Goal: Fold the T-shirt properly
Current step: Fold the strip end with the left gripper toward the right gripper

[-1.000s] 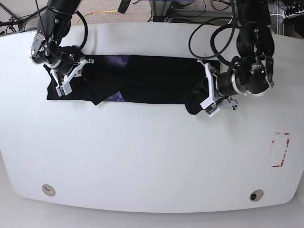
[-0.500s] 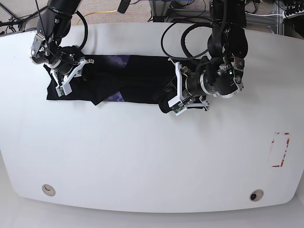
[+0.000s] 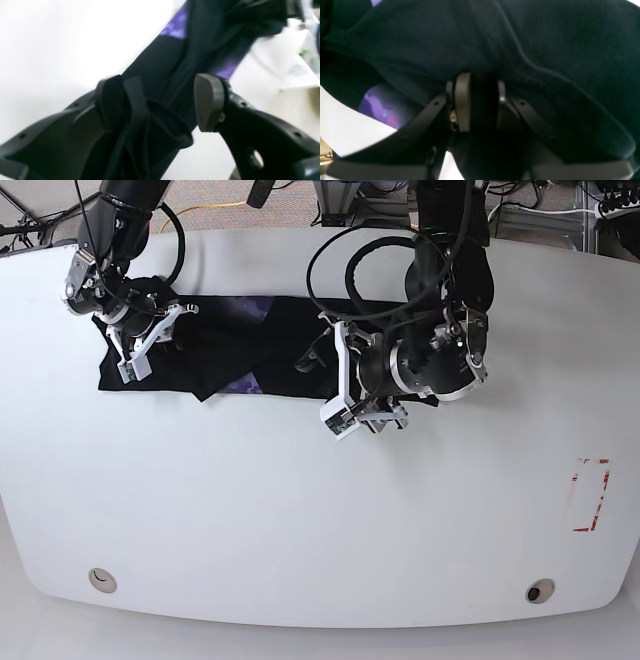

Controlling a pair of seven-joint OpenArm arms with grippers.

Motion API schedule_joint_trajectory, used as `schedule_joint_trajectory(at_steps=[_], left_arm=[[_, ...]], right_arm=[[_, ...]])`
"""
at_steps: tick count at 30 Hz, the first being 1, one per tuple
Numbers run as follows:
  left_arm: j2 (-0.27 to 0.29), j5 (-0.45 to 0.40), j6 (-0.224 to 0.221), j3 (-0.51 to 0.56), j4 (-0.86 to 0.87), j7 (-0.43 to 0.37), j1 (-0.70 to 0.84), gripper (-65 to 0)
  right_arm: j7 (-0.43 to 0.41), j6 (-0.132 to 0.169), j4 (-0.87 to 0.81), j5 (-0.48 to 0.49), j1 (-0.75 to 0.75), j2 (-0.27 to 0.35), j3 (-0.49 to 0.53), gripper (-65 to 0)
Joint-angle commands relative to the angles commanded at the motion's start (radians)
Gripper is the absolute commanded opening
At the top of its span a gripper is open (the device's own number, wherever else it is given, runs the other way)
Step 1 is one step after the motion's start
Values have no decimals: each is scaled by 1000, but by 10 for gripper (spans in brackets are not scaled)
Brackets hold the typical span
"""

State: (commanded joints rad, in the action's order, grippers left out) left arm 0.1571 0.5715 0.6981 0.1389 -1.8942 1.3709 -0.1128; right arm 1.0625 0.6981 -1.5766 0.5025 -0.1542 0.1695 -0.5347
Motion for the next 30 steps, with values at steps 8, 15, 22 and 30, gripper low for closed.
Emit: schedule_joint_trajectory(at_steps=[8,15,22,30], left_arm=[[-103,68,0,-167,6,25,-14,-235],[-227,64,0,-261,11,6,25,-265],[-231,63,0,-180,74,-38,57,-426],[-225,-2,0,74,190,-31,25,-442]], right_arm=[[0,0,0,0,14,0,0,-518],[0,0,-2,0,20,0,-2,-520],[0,0,0,0,26,0,-2,-520],[0,0,0,0,28,0,-2,-520]])
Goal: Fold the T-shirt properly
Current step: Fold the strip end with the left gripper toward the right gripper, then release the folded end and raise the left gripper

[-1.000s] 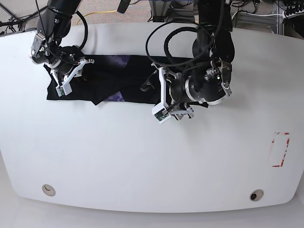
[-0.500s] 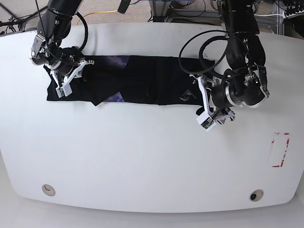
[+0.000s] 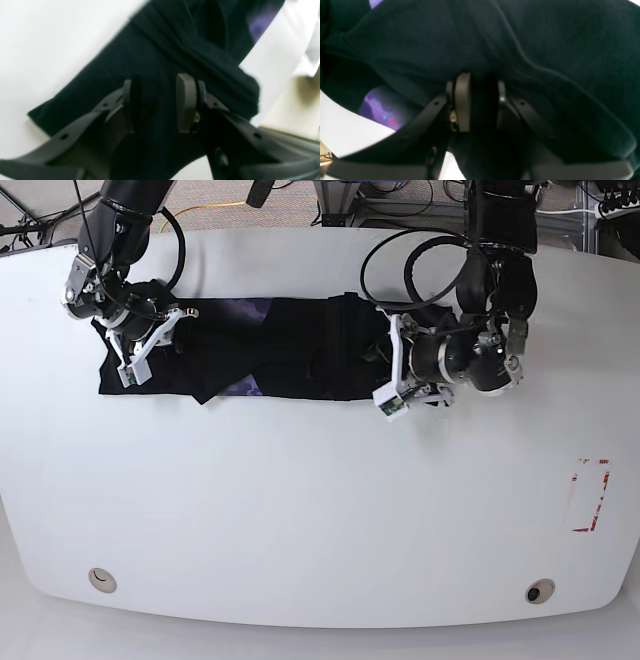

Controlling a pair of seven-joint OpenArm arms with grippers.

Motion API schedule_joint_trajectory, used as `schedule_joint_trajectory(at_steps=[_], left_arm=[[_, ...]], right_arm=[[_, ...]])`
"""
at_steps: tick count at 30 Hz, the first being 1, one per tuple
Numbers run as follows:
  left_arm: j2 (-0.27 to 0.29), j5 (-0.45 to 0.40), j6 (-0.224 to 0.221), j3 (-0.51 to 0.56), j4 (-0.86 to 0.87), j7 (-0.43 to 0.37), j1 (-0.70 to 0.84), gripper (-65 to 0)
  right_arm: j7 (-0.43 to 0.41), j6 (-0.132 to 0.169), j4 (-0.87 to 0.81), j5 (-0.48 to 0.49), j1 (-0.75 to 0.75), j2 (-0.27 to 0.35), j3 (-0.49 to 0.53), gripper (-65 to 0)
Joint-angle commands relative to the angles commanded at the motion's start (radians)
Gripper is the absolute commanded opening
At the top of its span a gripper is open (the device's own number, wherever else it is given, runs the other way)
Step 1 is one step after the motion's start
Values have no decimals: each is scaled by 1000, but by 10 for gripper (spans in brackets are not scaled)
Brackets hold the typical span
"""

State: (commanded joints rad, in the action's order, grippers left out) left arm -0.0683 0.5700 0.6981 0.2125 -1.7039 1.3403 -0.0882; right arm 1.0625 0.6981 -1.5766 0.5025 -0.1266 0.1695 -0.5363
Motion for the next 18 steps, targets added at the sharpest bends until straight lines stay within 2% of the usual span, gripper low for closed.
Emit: schedule_joint_trajectory(at_steps=[3,4,10,14,18], left_arm=[[8,6,0,87,-2,0,-25,-440],[28,6,0,100,-2,0,-38,-440],[109,6,0,104,-3,9,-80,-440],[114,3,0,100,-64,11,-100,-440],[106,0,0,40,-87,11,-87,-440]], right_arm=[[0,0,0,0,0,0,-21,-520],[0,0,2,0,3,0,-23,-520],[0,0,0,0,0,0,-26,-520],[2,0,-5,0,-2,0,-26,-520],[2,0,-3,0,-2,0,-26,-520]])
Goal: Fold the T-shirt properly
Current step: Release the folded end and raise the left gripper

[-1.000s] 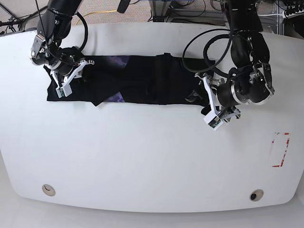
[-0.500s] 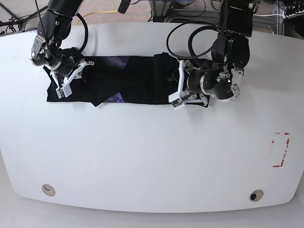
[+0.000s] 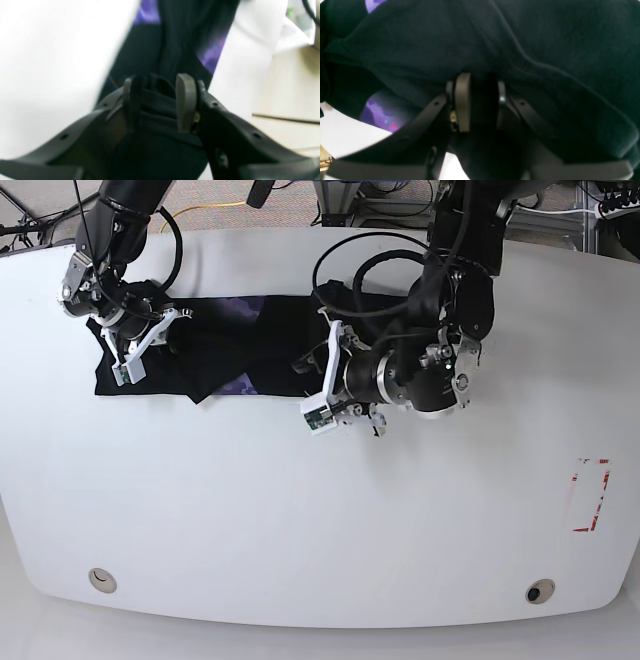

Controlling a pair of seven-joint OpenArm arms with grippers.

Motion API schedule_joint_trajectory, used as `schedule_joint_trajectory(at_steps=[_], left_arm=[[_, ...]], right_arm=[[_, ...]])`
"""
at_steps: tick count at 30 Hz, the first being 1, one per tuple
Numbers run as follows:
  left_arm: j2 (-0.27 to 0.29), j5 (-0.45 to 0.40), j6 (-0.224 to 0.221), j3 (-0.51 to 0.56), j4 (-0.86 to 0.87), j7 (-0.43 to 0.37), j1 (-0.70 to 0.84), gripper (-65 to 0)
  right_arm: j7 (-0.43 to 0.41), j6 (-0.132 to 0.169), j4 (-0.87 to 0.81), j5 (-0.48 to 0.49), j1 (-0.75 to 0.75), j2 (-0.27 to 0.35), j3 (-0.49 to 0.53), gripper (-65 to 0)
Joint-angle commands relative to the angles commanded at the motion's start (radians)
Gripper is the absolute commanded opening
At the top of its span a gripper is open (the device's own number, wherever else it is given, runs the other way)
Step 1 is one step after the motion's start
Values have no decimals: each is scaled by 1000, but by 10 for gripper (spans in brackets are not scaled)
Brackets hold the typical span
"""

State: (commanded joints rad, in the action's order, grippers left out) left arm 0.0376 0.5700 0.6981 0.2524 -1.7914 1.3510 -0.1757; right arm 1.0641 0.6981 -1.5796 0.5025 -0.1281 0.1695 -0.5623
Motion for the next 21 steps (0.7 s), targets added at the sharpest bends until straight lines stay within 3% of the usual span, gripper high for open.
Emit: schedule_joint_trajectory(at_steps=[6,10,15,21], left_arm=[[-110,0,0,-124,0,-3,69,-444],[-153,2,0,-218,0,-12,120,-446],[-210,-2,0,-273,32,-123,166,-447],[-216,3,0,-272,187,-138,167,-447]], right_arm=[[2,0,-2,2,5,0,0,-520],[2,0,-2,2,5,0,0,-515],[3,0,-3,2,9,0,2,-512],[28,0,-5,3,31,0,3,-495]])
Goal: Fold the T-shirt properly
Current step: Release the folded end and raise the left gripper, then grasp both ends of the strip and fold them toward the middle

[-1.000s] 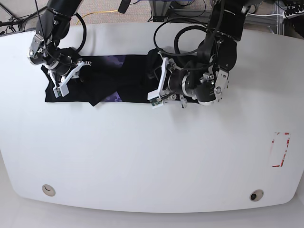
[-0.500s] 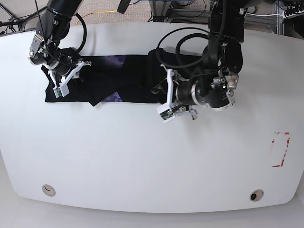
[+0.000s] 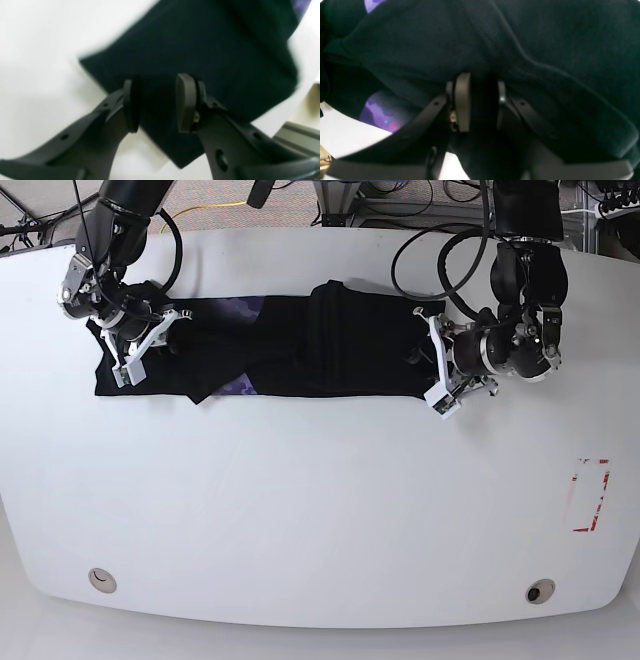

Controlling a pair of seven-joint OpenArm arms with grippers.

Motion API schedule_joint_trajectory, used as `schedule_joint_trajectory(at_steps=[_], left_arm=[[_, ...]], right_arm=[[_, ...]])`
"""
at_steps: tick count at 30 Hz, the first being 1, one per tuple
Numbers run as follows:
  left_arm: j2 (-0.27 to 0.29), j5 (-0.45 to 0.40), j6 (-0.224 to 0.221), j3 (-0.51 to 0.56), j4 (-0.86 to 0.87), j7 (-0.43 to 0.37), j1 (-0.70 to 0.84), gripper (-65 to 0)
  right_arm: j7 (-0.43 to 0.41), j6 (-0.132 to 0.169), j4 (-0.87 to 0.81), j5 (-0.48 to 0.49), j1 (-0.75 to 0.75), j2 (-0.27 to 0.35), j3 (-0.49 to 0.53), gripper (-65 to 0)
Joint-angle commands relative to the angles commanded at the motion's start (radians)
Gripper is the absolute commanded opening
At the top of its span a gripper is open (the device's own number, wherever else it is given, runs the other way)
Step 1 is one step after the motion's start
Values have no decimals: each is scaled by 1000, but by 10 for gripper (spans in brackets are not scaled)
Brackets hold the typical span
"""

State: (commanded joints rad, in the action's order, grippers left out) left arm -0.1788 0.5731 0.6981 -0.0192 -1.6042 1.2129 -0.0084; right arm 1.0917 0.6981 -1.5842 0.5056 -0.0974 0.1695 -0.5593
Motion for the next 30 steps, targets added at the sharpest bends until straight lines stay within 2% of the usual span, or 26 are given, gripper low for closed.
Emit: schedule_joint_trajectory(at_steps=[3,7,11,13,16,21,23,27,30], left_arm=[[2,-2,0,0,71,-12,-2,-447],[-5,-5,0,3,126,-87,-5,-447],[-8,-5,0,0,157,-89,-5,-447],[-17,-5,0,0,160,-89,-5,-447],[-34,-3,0,0,166,-91,-11,-447],[-35,-3,0,0,161,-87,-5,-447],[-43,-6,0,0,170,-94,-9,-447],[-51,-3,0,0,178,-98,-6,-447],[-51,-3,0,0,186,-98,-11,-447]], right_arm=[[40,0,-41,40,18,0,-3,-384],[89,0,-91,180,34,8,-31,-173],[152,0,-84,307,61,29,-153,-52],[184,0,-83,328,83,41,-196,-16],[213,0,-57,327,117,68,-265,0],[212,0,164,333,150,203,-330,0],[195,0,284,327,183,259,-365,0],[153,0,486,333,215,359,-367,0],[121,0,574,333,216,407,-368,0]])
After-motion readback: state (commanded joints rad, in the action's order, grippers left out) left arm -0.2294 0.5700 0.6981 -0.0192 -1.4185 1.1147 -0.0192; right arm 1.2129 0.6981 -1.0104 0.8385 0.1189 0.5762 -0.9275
